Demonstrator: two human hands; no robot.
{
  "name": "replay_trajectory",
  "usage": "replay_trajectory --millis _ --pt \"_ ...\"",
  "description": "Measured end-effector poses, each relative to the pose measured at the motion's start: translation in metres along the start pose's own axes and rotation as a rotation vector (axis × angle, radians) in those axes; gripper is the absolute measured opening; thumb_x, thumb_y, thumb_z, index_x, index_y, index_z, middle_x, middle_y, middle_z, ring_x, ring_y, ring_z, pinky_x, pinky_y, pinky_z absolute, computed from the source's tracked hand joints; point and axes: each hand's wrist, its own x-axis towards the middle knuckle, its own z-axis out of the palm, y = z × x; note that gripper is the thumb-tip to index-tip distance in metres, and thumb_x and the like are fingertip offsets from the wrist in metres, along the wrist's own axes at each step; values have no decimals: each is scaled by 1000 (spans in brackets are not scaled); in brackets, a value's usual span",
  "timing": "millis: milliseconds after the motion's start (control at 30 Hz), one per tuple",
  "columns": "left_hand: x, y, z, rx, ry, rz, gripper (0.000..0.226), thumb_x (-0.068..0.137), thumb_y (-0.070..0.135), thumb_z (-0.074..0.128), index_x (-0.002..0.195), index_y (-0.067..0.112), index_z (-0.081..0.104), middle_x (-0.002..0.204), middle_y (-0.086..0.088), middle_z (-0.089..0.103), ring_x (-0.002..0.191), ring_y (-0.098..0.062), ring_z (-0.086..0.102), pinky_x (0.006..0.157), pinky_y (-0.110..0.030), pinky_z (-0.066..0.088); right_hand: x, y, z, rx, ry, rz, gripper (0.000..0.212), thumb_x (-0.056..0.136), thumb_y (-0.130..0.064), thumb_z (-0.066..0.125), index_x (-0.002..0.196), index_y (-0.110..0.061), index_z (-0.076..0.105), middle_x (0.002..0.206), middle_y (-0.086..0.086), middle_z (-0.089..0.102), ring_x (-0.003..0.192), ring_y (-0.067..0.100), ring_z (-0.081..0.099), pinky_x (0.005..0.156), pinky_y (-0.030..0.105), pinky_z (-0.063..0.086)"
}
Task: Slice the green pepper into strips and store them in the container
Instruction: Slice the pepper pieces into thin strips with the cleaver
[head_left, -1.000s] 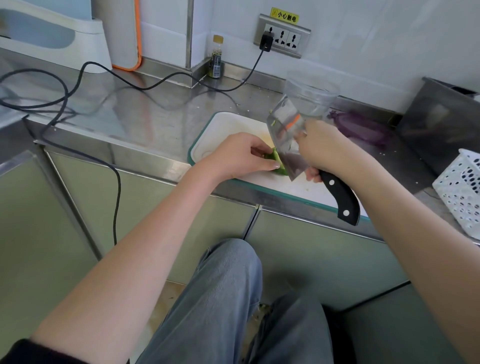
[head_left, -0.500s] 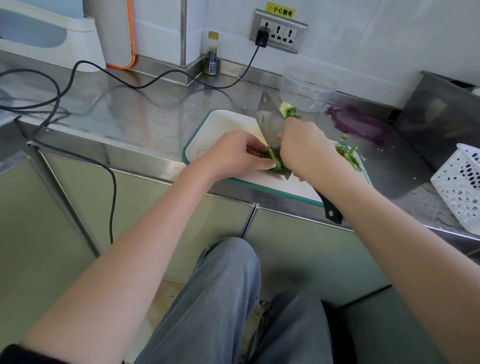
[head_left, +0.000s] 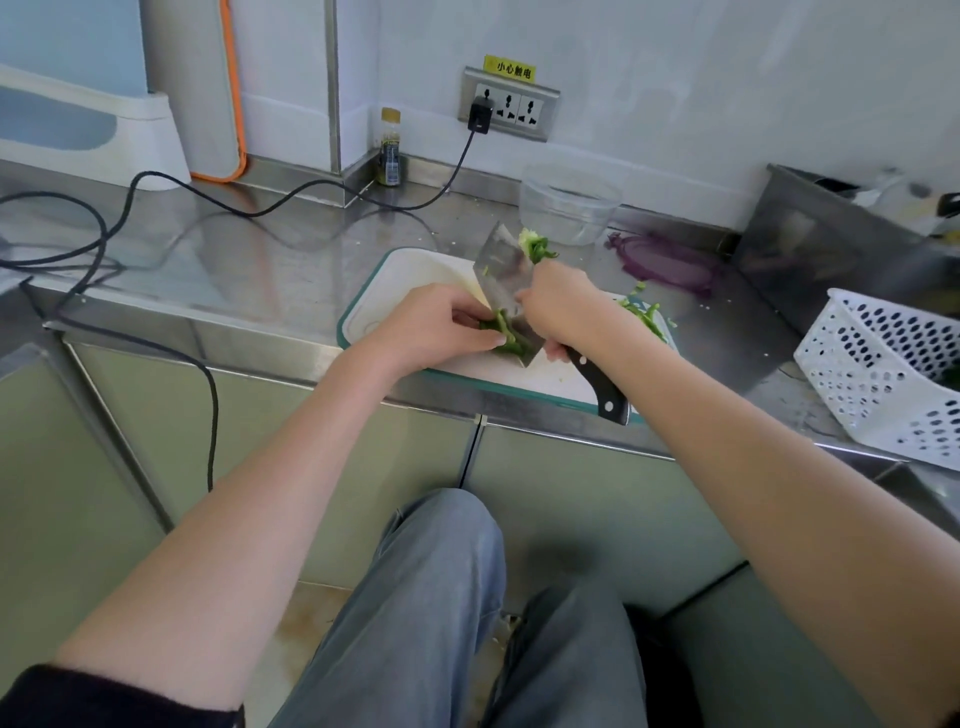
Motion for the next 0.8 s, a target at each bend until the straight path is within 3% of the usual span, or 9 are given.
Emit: replay_trajectory --millis 67,133,233,367,467,533,600,667,800 --pt "1 -2 2 25 20 3 26 77 25 76 102 19 72 91 8 69 84 -5 61 84 -21 48 5 -1 6 129 -17 51 25 96 -14 47 115 -3 60 13 -15 23 19 -14 31 33 13 33" --pt "3 -5 2 29 26 0 30 76 25 76 105 17 71 98 3 70 87 -7 63 89 -25 50 3 -2 4 146 -37 39 20 97 -12 43 97 -1 60 16 -21 26 16 -7 33 29 13 32" --pt "5 -9 1 15 8 -14 33 75 26 77 106 20 70 101 2 70 91 -8 63 93 -29 50 1 3 4 20 -73 32 23 95 -13 51 114 -6 61 14 -7 29 18 1 40 25 13 29" --pt "6 -10 1 -5 8 -28 33 77 27 76 109 21 69 102 2 70 91 -7 63 93 -27 49 16 2 -2 -13 -82 16 20 89 -17 61 108 -11 66 83 3 72 87 15 62 66 23 47" --pt "6 -9 2 19 42 -25 31 82 23 71 112 18 68 104 2 69 90 -9 62 91 -25 48 30 6 1 285 -12 46 18 94 -16 53 98 -4 67 68 5 68 62 20 61 61 24 54" --pt "6 -10 2 36 48 -19 31 83 23 70 113 17 68 103 2 68 91 -9 62 88 -21 46 26 11 -2 386 20 57 26 98 -17 45 116 -5 60 92 16 69 48 14 50 35 16 45" --pt "6 -12 2 39 42 -20 33 82 25 71 114 18 67 105 1 68 93 -9 62 89 -20 46 29 28 -2 454 18 148 41 93 -16 55 132 -5 49 122 16 60 61 16 57 44 11 48" --pt "7 -14 2 40 35 -16 34 80 28 72 113 20 67 107 0 68 95 -9 62 92 -24 47 25 45 6 383 64 194 50 86 -14 64 133 -6 48 119 12 60 87 21 64 70 23 54" --pt "7 -13 2 39 29 2 32 78 33 73 108 23 70 105 2 68 96 -8 62 93 -26 48 19 73 6 353 126 226 34 96 -21 45 114 6 57 69 14 58 52 21 56 46 30 46"
